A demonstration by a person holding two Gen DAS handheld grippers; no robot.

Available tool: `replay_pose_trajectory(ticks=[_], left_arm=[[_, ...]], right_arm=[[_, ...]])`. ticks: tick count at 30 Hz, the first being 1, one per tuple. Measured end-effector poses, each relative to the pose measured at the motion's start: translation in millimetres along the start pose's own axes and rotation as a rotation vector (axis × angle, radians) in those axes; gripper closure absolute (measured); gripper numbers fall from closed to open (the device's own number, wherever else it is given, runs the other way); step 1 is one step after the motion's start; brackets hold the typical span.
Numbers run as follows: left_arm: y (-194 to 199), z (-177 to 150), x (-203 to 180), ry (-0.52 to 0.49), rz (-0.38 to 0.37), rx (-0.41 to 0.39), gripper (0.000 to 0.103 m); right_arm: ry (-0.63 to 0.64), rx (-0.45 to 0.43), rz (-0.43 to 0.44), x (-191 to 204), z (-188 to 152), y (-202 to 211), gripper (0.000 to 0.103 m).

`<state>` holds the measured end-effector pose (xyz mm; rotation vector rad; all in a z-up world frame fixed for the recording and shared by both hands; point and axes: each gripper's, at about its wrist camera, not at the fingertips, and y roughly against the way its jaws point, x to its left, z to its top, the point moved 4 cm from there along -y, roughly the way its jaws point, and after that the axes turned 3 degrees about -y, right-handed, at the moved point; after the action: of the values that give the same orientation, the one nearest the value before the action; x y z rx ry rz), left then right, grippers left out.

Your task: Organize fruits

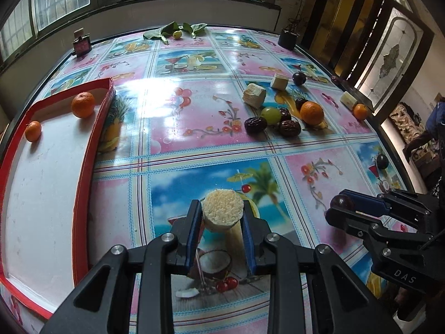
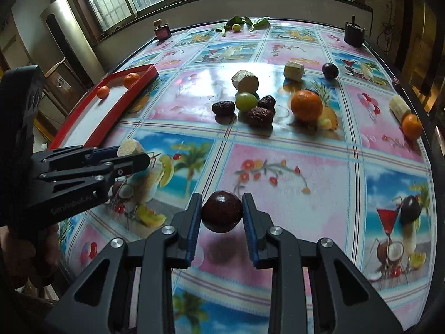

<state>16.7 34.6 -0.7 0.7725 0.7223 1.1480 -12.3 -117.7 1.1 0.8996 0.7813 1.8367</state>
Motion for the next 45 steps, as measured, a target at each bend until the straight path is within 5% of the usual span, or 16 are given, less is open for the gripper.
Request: replay_pose_trajectory(ticks=[11, 20, 23, 25, 29, 33, 38, 40, 42, 45], left_arm=[[30.7, -0.6, -12.1, -0.039, -0.028, -0.062, 0.075], [6.5, -7.2, 11.6, 0.019, -0.071, 0.026, 0.074], [-0.2, -8.5, -5.1, -0.012, -0.127, 0.06, 0.066], [-0.9, -11.0, -21.4, -0.061, -0.135, 0.068, 0.045], [1.4, -11.0, -44.6, -0.102, -0.141, 0.071, 0.044], [9.5, -5.3, -61.1, -0.133, -0.175, 0.048, 0.032], [-15.4, -0.2, -70.6, -0.162, -0.134, 0.098, 0.037], [-26.3, -3.6, -69.3, -0.158, -0.123, 0.135, 0.059], [-26.9, -4.1, -69.1, -0.174, -0.101, 0.115, 0.069], [-26.6, -3.3, -64.6, -0.145, -0.114, 0.105, 0.07]], right_arm=[[-0.03, 0.003, -0.011, 9.6, -12.1, 11.1, 0.072], [-0.024, 0.01, -0.028, 16.7, -11.6, 4.3, 0.072], [-0.041, 0.02, -0.04, 7.2, -16.4, 1.8, 0.072], [-0.055, 0.031, -0.039, 0.9, -20.1, 0.8, 0.072], [-0.074, 0.028, -0.028, -8.3, -23.6, 3.5, 0.072], [-0.041, 0.017, -0.057, -13.7, -24.9, 9.4, 0.072], [-0.04, 0.016, -0.07, -27.2, -28.8, 14.9, 0.072], [-0.049, 0.016, -0.063, -31.9, -29.7, 16.7, 0.072], [-0.052, 0.012, -0.058, -34.5, -30.6, 18.6, 0.072], [-0.052, 0.008, -0.046, -35.4, -30.0, 19.1, 0.072]])
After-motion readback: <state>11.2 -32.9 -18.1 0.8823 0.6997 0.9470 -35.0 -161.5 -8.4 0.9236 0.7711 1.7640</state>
